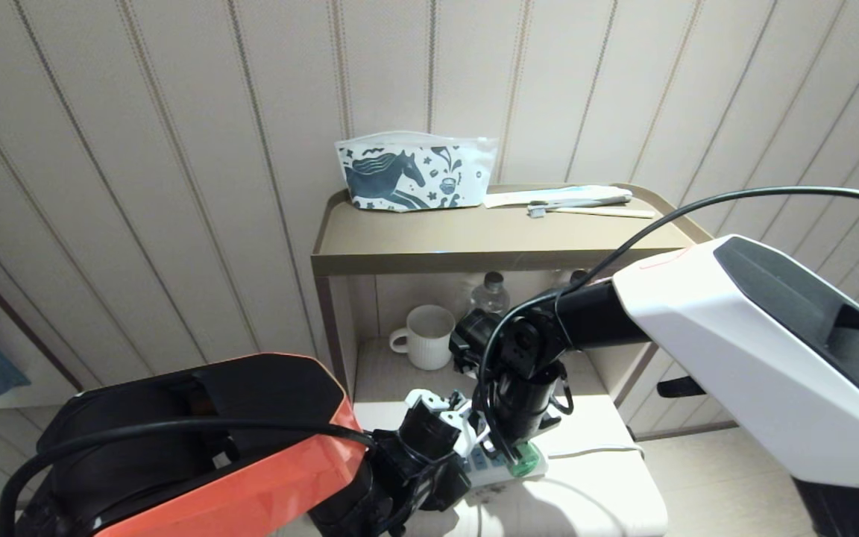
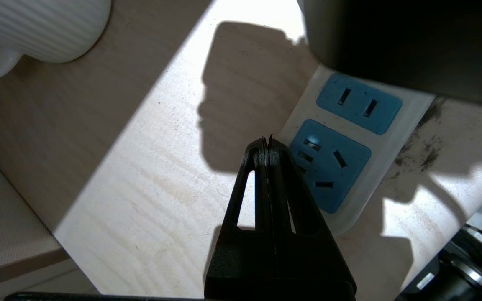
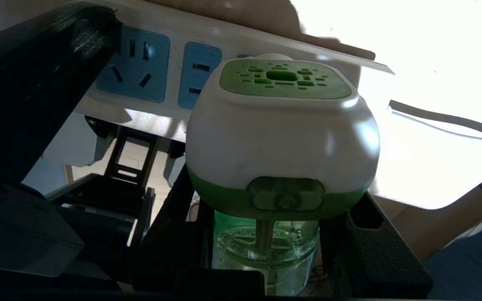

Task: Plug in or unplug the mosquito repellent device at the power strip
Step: Hold the socket with your left hand and unplug it with your right hand

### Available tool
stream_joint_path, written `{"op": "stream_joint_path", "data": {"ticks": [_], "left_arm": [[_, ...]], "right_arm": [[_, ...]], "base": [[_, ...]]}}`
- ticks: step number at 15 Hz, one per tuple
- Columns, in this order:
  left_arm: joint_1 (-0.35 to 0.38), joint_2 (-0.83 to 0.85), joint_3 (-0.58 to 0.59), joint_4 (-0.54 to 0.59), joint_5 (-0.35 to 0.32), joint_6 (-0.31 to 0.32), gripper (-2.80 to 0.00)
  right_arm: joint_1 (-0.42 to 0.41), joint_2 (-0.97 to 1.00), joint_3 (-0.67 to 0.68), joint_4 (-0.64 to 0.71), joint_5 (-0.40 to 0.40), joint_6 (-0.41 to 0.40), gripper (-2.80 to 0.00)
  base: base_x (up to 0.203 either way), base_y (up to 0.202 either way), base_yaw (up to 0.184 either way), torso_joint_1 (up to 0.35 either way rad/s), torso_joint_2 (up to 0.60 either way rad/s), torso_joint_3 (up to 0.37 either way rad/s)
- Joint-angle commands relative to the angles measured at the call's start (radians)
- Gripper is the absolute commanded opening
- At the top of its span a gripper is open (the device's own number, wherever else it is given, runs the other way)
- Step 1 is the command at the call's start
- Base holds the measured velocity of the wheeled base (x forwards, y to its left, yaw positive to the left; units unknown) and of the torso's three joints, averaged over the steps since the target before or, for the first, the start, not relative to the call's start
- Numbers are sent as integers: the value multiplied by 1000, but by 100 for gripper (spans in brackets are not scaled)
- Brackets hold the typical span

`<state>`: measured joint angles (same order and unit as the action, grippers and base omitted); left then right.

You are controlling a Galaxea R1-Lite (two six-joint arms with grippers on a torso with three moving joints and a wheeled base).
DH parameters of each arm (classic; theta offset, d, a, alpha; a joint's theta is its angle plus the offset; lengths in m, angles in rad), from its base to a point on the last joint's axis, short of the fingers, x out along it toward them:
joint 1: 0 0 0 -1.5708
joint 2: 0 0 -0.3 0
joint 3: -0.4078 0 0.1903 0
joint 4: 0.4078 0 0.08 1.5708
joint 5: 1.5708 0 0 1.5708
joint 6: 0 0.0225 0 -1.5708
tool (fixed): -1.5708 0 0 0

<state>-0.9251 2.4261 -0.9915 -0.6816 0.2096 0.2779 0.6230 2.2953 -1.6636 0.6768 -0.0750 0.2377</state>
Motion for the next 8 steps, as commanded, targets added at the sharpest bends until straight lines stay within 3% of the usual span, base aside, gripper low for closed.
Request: {"op": "stream_joint_path", "data": {"ticks": [1, 5, 8], "left_arm": [[-1, 1, 5, -2, -19, 2, -280], [0, -35, 68, -9, -164, -31, -280], [-2, -64, 80, 17, -213, -70, -280]], "right_arm": [[0, -5, -1, 1, -3, 3, -280], [-11, 1, -1, 1, 1, 3, -280], [-12, 4, -4, 1, 6, 3, -280]], "base": [[0, 0, 0, 0, 0, 0], [0, 0, 0, 0, 0, 0], [0, 0, 0, 0, 0, 0]]}}
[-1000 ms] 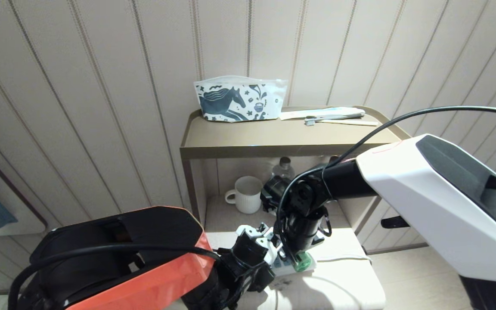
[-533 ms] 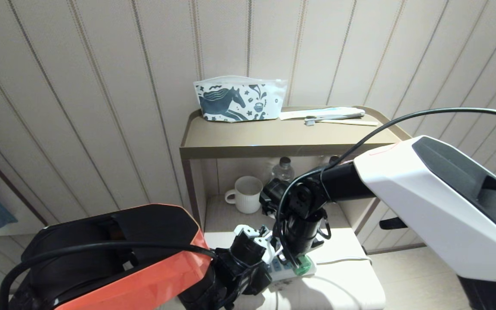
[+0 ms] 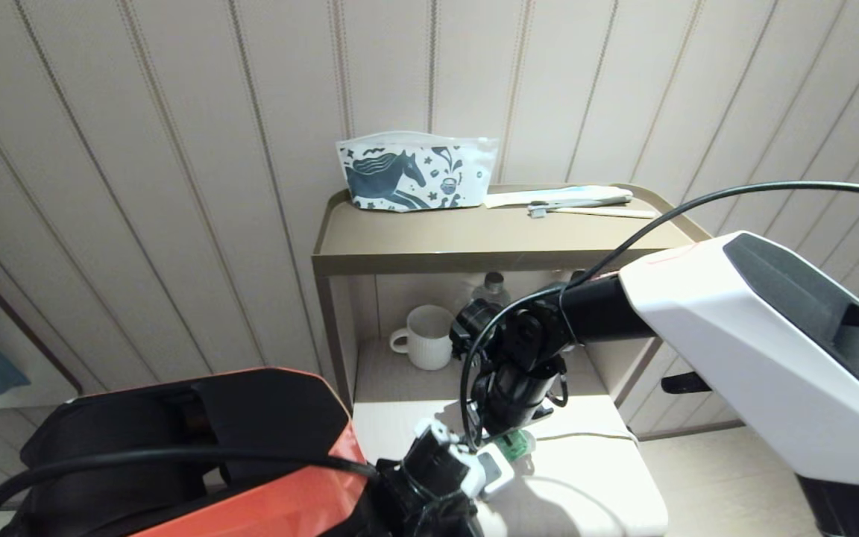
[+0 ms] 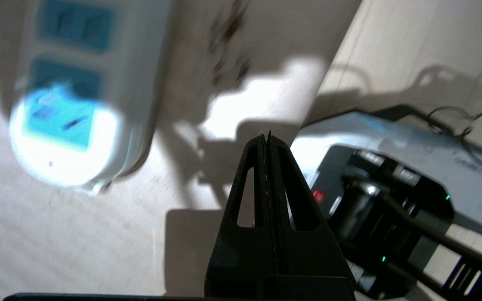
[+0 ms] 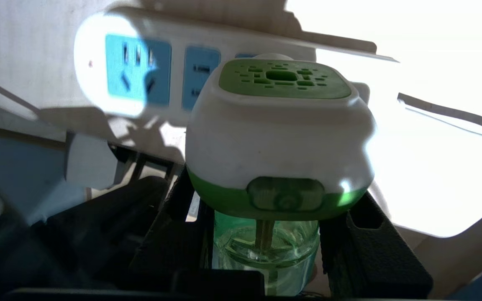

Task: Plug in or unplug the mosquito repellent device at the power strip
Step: Hold the socket with your left hand and unplug it with your right hand

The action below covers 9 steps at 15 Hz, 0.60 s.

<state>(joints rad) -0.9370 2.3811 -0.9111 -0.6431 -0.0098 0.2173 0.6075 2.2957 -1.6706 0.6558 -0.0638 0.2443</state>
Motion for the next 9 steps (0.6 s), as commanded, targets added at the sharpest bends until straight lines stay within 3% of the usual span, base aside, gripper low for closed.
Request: {"op": "stream_joint_path", "data": {"ticks": [1, 9], "left_arm": [[0, -19, 2, 14, 6, -8, -280], [-3, -66, -5, 4, 15, -10, -280]], "right_arm": [[3, 4, 3, 22, -5, -3, -280], [3, 4, 0, 22, -5, -3, -280]], "base": [[0, 0, 0, 0, 0, 0], [0, 0, 0, 0, 0, 0]]}}
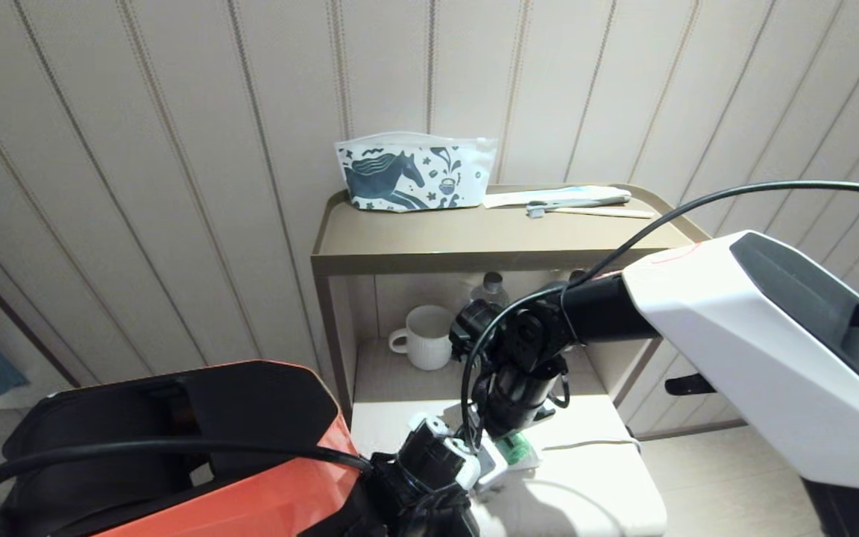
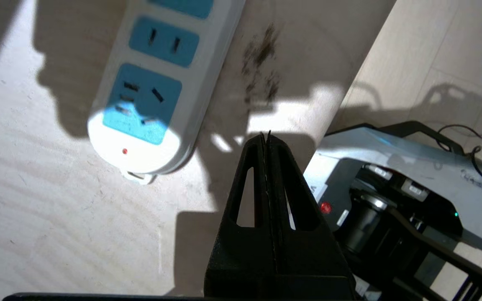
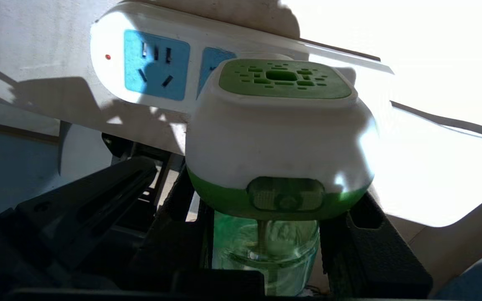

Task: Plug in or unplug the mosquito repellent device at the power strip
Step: Hold the socket with your left hand and unplug it with your right hand, then place the mosquito repellent liquid on the table

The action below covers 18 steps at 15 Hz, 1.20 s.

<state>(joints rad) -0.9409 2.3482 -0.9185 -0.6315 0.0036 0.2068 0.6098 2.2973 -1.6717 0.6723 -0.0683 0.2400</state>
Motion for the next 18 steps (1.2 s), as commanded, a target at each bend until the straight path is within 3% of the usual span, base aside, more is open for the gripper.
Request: {"op": "stream_joint_path", "data": {"ticks": [1, 3, 7, 13, 15, 18], "left_arm": [[1, -65, 8, -7, 5, -1, -280], [1, -133, 43, -7, 33, -1, -280], [1, -235, 226, -28, 103, -10, -280], [26, -519, 628, -225, 296, -92, -280], [76, -646, 742, -255, 352, -135, -280], [241, -858, 862, -243, 402, -176, -280]], "right_arm": [[2, -9, 6, 6, -2, 1, -280], [3, -44, 23, 8, -4, 2, -280], [10, -93, 78, 7, -5, 4, -280], [20, -212, 201, 7, -5, 10, -280], [20, -260, 249, 6, -5, 11, -280], [14, -343, 319, 6, -5, 12, -280]], "base": [[0, 0, 0, 0, 0, 0], [0, 0, 0, 0, 0, 0], [0, 0, 0, 0, 0, 0], [0, 0, 0, 0, 0, 0], [0, 0, 0, 0, 0, 0], [0, 0, 0, 0, 0, 0]]}}
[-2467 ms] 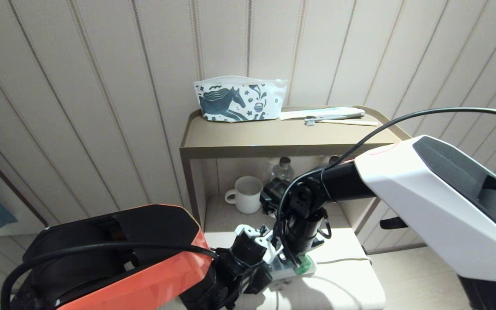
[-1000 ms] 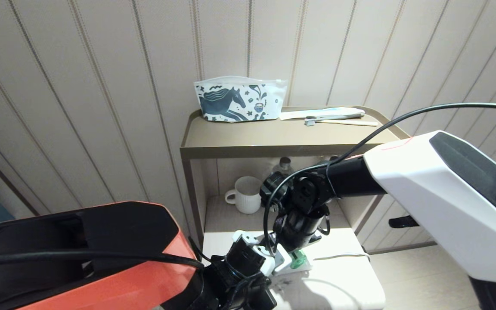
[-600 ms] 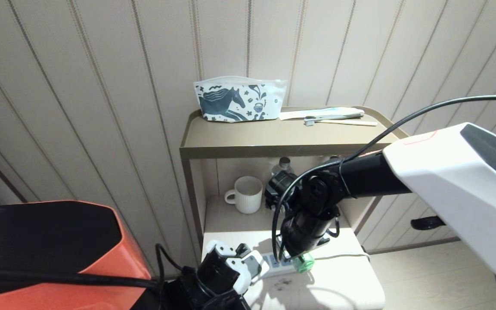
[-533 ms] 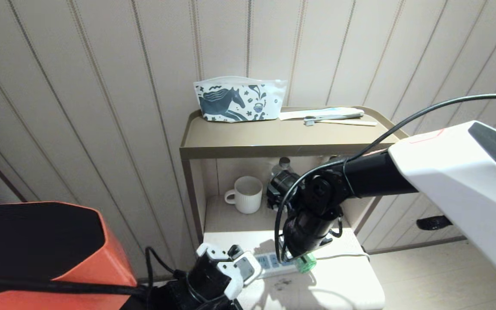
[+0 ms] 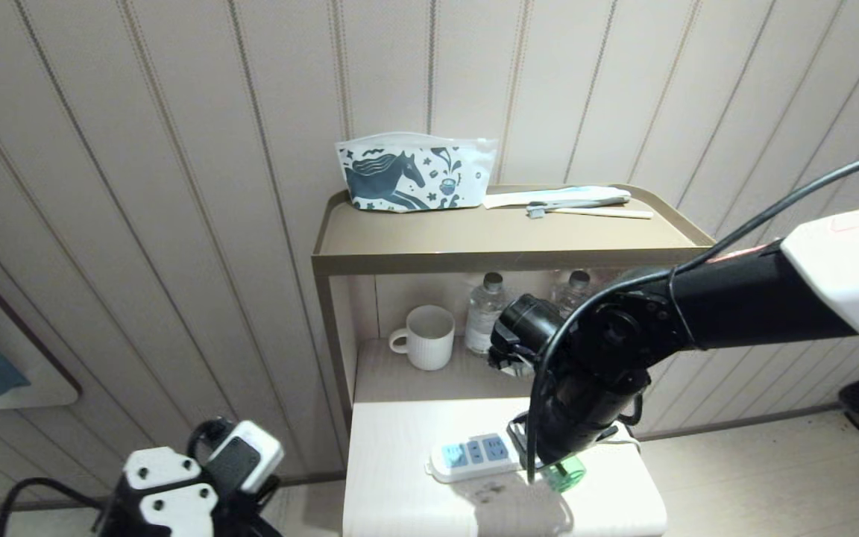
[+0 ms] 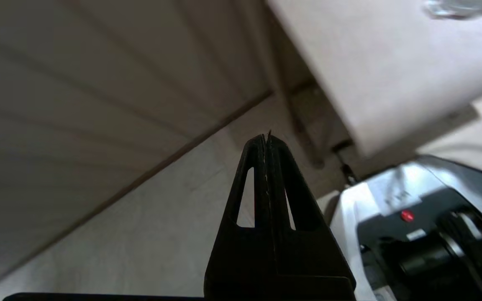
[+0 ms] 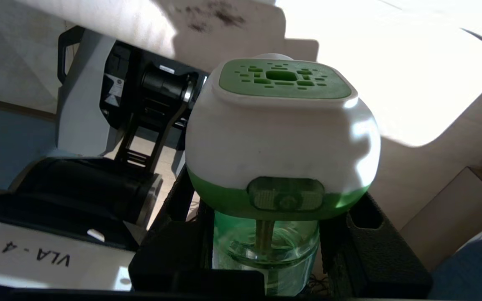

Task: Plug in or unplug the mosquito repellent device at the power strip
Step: Place the mosquito repellent liquid on the table

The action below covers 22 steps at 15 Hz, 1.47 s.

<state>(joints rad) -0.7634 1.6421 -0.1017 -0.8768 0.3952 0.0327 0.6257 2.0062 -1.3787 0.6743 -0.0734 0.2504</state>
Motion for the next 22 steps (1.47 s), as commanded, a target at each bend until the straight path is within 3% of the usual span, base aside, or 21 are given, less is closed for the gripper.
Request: {"op": "stream_joint_path", "data": {"ticks": [1, 4, 5, 8, 10, 13, 17, 20, 21, 22], "left_arm": [[114, -234, 63, 36, 34, -3, -280], [219, -521, 46, 278, 95, -6, -280], [250, -661, 1, 435, 105, -8, -280], [335, -1025, -249, 1090, 112, -51, -280], [421, -1175, -350, 1326, 113, -87, -280], [646, -1357, -347, 1441, 91, -89, -280], [700, -1387, -313, 1437, 67, -96, -280], [745, -1593, -278, 1486, 27, 77, -280], [752, -1634, -237, 1497, 13, 90, -280], [756, -1642, -200, 1470, -53, 66, -280]], "right_arm": [[-3, -79, 49, 4, 0, 1, -280], [-5, -154, 108, 3, 0, 1, -280], [-5, -183, 131, 3, 0, 1, -280], [-5, -242, 173, 3, -1, 4, -280], [-10, -261, 183, 3, -1, 5, -280], [-15, -302, 200, 4, -2, 18, -280], [-14, -367, 231, 4, -3, 18, -280], [-15, -387, 232, 3, -2, 19, -280], [-15, -395, 236, 3, 0, 21, -280], [-15, -408, 245, 2, 0, 23, -280]], "base": [[0, 0, 0, 0, 0, 0], [0, 0, 0, 0, 0, 0], [0, 0, 0, 0, 0, 0], [0, 0, 0, 0, 0, 0], [0, 0, 0, 0, 0, 0], [0, 0, 0, 0, 0, 0], [0, 0, 0, 0, 0, 0], [0, 0, 0, 0, 0, 0], [0, 0, 0, 0, 0, 0], [0, 0, 0, 0, 0, 0]]}}
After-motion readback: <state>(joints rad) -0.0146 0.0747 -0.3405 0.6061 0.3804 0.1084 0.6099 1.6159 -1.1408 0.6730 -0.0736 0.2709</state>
